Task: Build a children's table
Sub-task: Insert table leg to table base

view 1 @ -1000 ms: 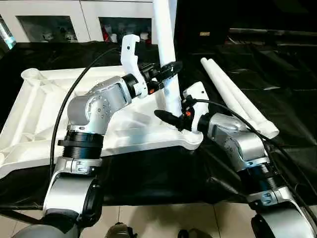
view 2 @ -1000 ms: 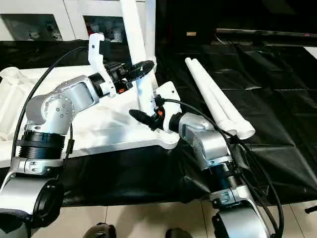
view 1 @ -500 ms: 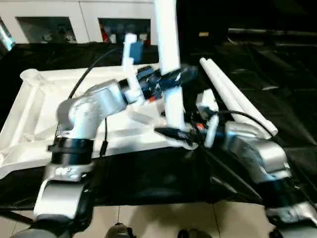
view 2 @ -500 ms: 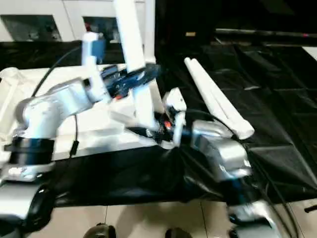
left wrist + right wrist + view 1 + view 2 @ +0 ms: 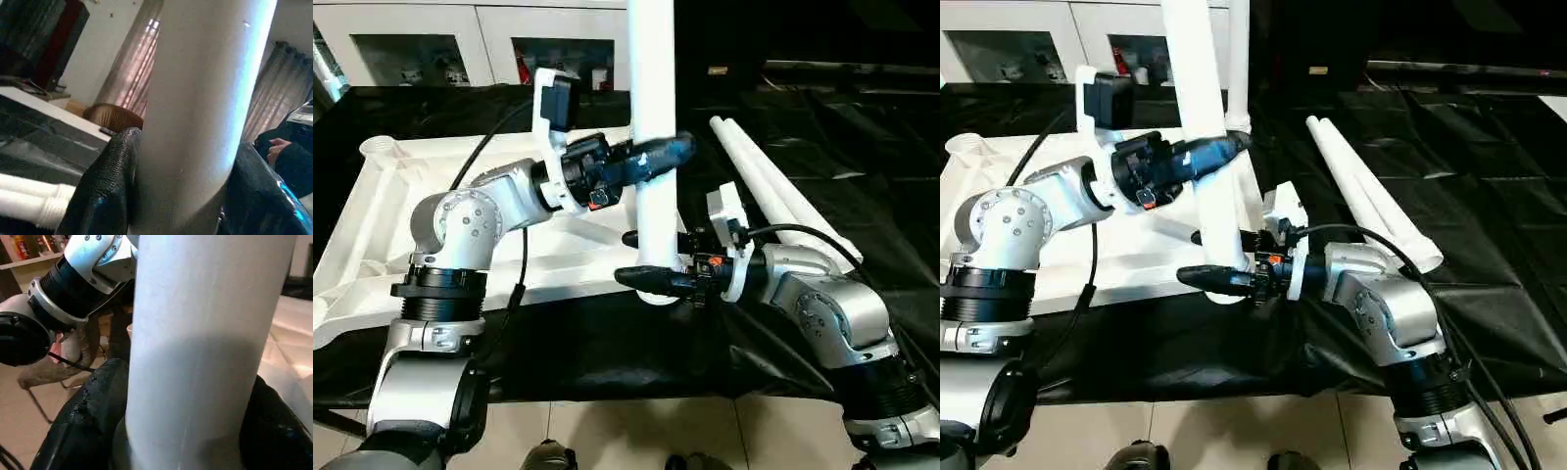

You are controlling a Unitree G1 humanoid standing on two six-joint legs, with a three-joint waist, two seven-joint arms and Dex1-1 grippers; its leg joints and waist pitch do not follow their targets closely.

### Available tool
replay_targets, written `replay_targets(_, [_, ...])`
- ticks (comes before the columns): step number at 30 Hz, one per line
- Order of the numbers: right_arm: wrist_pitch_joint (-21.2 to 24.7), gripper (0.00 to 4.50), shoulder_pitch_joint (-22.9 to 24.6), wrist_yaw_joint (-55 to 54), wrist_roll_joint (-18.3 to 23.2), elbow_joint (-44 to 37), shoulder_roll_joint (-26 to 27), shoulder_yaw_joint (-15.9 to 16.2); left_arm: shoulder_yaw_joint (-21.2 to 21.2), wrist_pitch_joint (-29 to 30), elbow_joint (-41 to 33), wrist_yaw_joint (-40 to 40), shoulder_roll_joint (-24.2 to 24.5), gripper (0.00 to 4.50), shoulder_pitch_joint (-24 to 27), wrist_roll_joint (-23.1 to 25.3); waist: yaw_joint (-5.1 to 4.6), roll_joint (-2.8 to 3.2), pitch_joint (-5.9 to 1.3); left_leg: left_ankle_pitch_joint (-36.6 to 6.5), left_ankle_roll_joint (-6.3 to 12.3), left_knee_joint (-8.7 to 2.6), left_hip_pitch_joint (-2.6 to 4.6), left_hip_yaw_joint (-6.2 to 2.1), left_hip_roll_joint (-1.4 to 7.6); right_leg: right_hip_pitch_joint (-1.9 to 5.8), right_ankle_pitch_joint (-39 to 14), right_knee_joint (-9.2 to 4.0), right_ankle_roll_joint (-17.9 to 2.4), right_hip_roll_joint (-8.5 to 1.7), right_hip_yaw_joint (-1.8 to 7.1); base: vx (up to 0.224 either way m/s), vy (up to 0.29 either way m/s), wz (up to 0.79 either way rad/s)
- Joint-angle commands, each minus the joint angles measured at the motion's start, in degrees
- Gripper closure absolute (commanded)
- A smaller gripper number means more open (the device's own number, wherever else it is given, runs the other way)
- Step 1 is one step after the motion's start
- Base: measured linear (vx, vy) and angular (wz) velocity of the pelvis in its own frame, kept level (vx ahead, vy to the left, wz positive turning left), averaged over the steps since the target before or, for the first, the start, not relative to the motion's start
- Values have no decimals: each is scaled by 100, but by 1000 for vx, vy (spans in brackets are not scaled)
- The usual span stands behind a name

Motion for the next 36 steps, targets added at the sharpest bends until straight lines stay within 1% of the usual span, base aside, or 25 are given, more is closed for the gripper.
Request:
replay_targets(1, [-113,189,44,-184,-211,77,-68,-131,-154,4,-208,-71,-18,242,-51,26,12,48,-628,-567,155,-325,85,10,45,403,-153,-335,-1489,-330,201,0,0,0])
replay_targets(2, [-27,189,31,-235,-165,100,-45,-163,-219,-75,-297,26,-11,246,-16,128,14,41,-631,-542,174,-325,78,7,50,411,-132,-333,-1491,-335,203,0,0,0])
replay_targets(3, [-27,133,31,-235,-165,100,-45,-163,-219,-75,-297,26,-11,247,-16,128,16,45,-632,-542,176,-323,79,8,50,412,-129,-334,-1491,-337,204,0,0,0])
replay_targets(4, [-27,133,31,-235,-165,100,-45,-163,-219,-75,-297,26,-11,247,-16,128,14,46,-631,-529,186,-320,75,10,46,412,-123,-331,-1494,-336,202,0,0,0])
replay_targets(6, [15,113,9,-278,-141,95,-45,-164,-275,-278,-316,373,-83,249,-40,407,14,37,-639,-514,181,-322,75,5,51,420,-124,-329,-1483,-333,200,0,0,0])
replay_targets(7, [-148,103,-30,-453,-331,147,-38,-127,-332,-397,-319,666,-124,250,-72,623,13,39,-638,-520,164,-319,81,4,58,414,-160,-334,-1460,-337,199,0,0,0])
replay_targets(8, [-210,83,-123,-745,-531,301,-1,-123,-412,-487,-320,1001,-144,253,-115,877,-4,37,-641,-506,95,-318,88,2,65,399,-236,-344,-1407,-338,197,0,0,0])
replay_targets(10, [-240,79,-265,-1107,-747,536,47,-146,-497,-542,-315,1467,-165,255,-187,1188,7,19,-645,-526,76,-314,84,9,54,416,-315,-350,-1371,-342,205,0,0,0])
replay_targets(11, [-240,78,-265,-1112,-749,540,47,-146,-497,-542,-315,1467,-165,257,-187,1188,-7,22,-650,-519,47,-317,88,5,54,408,-353,-343,-1356,-337,202,0,0,0])
replay_targets(13, [-200,78,-373,-1273,-800,695,64,-189,-493,-502,-307,1769,-184,258,-256,1299,-3,8,-646,-531,39,-313,80,10,41,414,-424,-350,-1315,-330,206,0,0,0])
replay_targets(14, [-105,78,-440,-1326,-776,754,66,-226,-485,-443,-305,1895,-184,258,-303,1331,-4,13,-645,-550,34,-310,79,12,41,412,-440,-352,-1307,-331,207,0,0,0])
replay_targets(15, [-35,78,-481,-1353,-756,783,68,-251,-479,-405,-307,1958,-184,260,-328,1346,-3,-20,-650,-508,55,-308,75,15,37,419,-406,-341,-1304,-330,209,0,0,0])
replay_targets(16, [163,78,-536,-1394,-697,832,63,-287,-473,-399,-305,2001,-192,260,-346,1364,-5,-41,-650,-477,83,-305,75,22,35,413,-379,-347,-1309,-325,210,0,0,0])
replay_targets(17, [163,78,-536,-1394,-697,832,63,-287,-473,-399,-305,2001,-192,260,-346,1364,-2,-34,-649,-450,95,-306,73,18,29,419,-359,-338,-1320,-320,209,0,0,0])
replay_targets(19, [394,78,-604,-1391,-639,923,33,-298,-479,-428,-320,2059,-223,260,-336,1410,9,-20,-651,-415,124,-301,72,20,34,407,-300,-335,-1331,-322,209,0,0,0])
replay_targets(20, [395,78,-604,-1390,-639,924,32,-298,-479,-428,-320,2060,-224,260,-336,1410,12,-35,-661,-387,147,-297,72,21,32,415,-233,-326,-1359,-326,207,0,0,0])
replay_targets(21, [488,78,-637,-1366,-599,971,23,-312,-486,-417,-328,2081,-231,260,-329,1425,14,-30,-662,-372,162,-292,69,24,36,407,-208,-332,-1361,-326,206,0,0,0])
replay_targets(22, [578,78,-681,-1317,-519,988,15,-343,-486,-405,-348,2097,-242,260,-321,1417,11,-51,-664,-360,174,-295,69,25,34,413,-188,-327,-1373,-325,203,0,0,0])
replay_targets(24, [597,78,-692,-1308,-500,989,10,-350,-484,-395,-353,2105,-245,260,-321,1411,18,-39,-661,-382,179,-294,72,25,38,409,-229,-331,-1378,-332,203,0,0,0])
replay_targets(25, [753,78,-799,-1278,-336,1019,-12,-450,-464,-319,-376,2169,-257,260,-324,1369,14,-59,-658,-392,177,-294,71,28,36,412,-249,-333,-1374,-331,204,0,0,0])
replay_targets(28, [1108,78,-1012,-1287,-38,1084,6,-702,-457,-188,-350,2315,-235,261,-354,1379,20,-47,-662,-393,171,-290,71,25,32,410,-315,-331,-1373,-331,202,0,0,0])
replay_targets(33, [1024,78,-1051,-1141,-178,1054,-102,-594,-435,-145,-280,2452,-242,262,-390,1447,32,-57,-667,-343,156,-285,64,29,30,410,-279,-330,-1330,-333,201,0,0,0])
replay_targets(34, [986,78,-1024,-1126,-233,1050,-118,-520,-386,-128,-293,2466,-272,262,-394,1410,33,-58,-670,-330,158,-285,64,28,32,409,-262,-326,-1337,-333,200,0,0,0])
replay_targets(35, [966,78,-1010,-1118,-255,1047,-129,-482,-365,-116,-298,2477,-287,262,-398,1391,32,-74,-670,-318,158,-286,61,29,32,413,-249,-325,-1341,-333,198,0,0,0])
replay_targets(36, [958,78,-991,-1106,-270,1038,-131,-443,-347,-111,-306,2463,-298,262,-401,1363,32,-68,-669,-320,157,-286,62,27,32,411,-259,-323,-1340,-333,195,0,0,0])
